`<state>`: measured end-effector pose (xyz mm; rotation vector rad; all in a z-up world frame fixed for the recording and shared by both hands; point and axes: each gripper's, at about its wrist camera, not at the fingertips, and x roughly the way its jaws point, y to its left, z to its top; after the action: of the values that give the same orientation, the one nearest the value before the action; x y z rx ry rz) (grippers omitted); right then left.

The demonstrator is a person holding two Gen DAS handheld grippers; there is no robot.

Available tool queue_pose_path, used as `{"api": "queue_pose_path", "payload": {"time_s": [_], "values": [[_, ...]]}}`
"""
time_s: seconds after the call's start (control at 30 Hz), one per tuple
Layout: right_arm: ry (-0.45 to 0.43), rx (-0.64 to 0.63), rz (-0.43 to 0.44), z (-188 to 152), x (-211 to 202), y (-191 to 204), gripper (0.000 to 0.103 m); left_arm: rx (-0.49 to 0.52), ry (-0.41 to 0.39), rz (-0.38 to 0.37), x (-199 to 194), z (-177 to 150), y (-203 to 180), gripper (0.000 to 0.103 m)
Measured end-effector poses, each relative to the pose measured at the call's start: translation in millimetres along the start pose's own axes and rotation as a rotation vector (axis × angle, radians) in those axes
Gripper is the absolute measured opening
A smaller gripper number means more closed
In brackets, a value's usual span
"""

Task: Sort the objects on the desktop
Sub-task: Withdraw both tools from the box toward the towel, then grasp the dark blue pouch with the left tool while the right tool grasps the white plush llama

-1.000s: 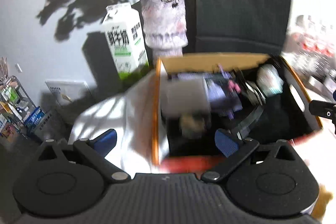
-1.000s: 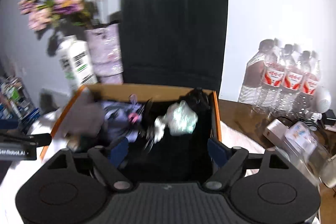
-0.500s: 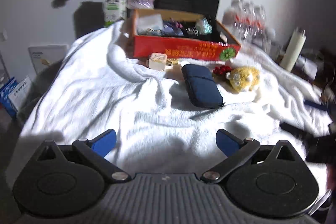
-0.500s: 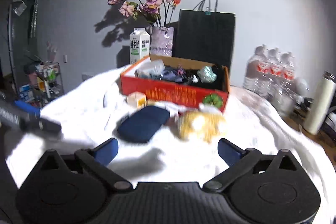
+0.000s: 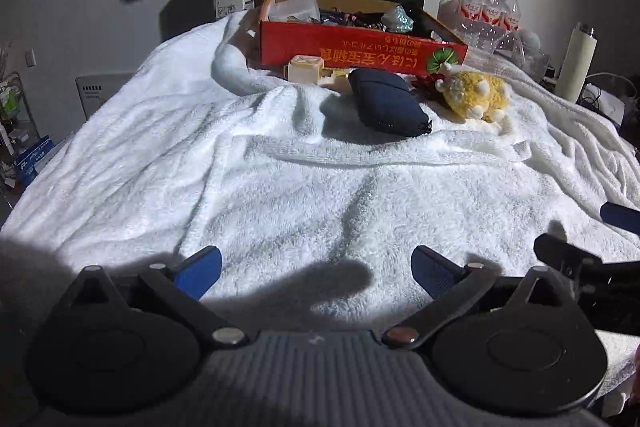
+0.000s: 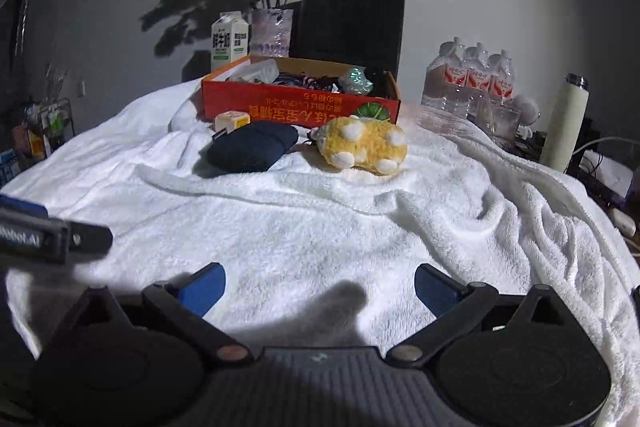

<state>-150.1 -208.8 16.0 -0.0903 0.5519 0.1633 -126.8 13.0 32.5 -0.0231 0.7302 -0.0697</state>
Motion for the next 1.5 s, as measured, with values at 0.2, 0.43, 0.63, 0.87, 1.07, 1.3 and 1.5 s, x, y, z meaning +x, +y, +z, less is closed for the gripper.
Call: {"api": "queue_pose_path", "payload": {"time_s": [0.2, 0.43, 0.63, 0.87, 1.07, 1.3, 1.5], "values": [[-0.008, 0.020, -0.020, 19, 24, -18, 0.101, 0.063, -0.088, -0.004, 27, 42, -17, 0.103], [-0.078, 0.109, 0.033, 73, 67, -57, 0.101, 0.132, -0.129, -0.030, 99, 108, -47, 0.103], [-0.077, 0.217, 0.079, 129, 143, -95, 0.098, 0.146, -0.059, -0.032, 166, 140, -62, 0.102], [0.157, 0.217, 0.088, 142, 248, -107, 0.068, 0.125, -0.016, -0.068, 187, 135, -61, 0.090], [0.153, 0.261, 0.132, 137, 243, -100, 0.046, 0.133, -0.037, -0.114, 167, 131, -60, 0.065], [-0.026, 0.337, 0.133, 116, 138, -109, 0.044, 0.025, -0.111, -0.129, 98, 115, -31, 0.061], [-0.124, 0.382, 0.188, 81, 53, -103, 0.043, -0.043, -0.136, -0.156, 31, 87, -8, 0.061]]}}
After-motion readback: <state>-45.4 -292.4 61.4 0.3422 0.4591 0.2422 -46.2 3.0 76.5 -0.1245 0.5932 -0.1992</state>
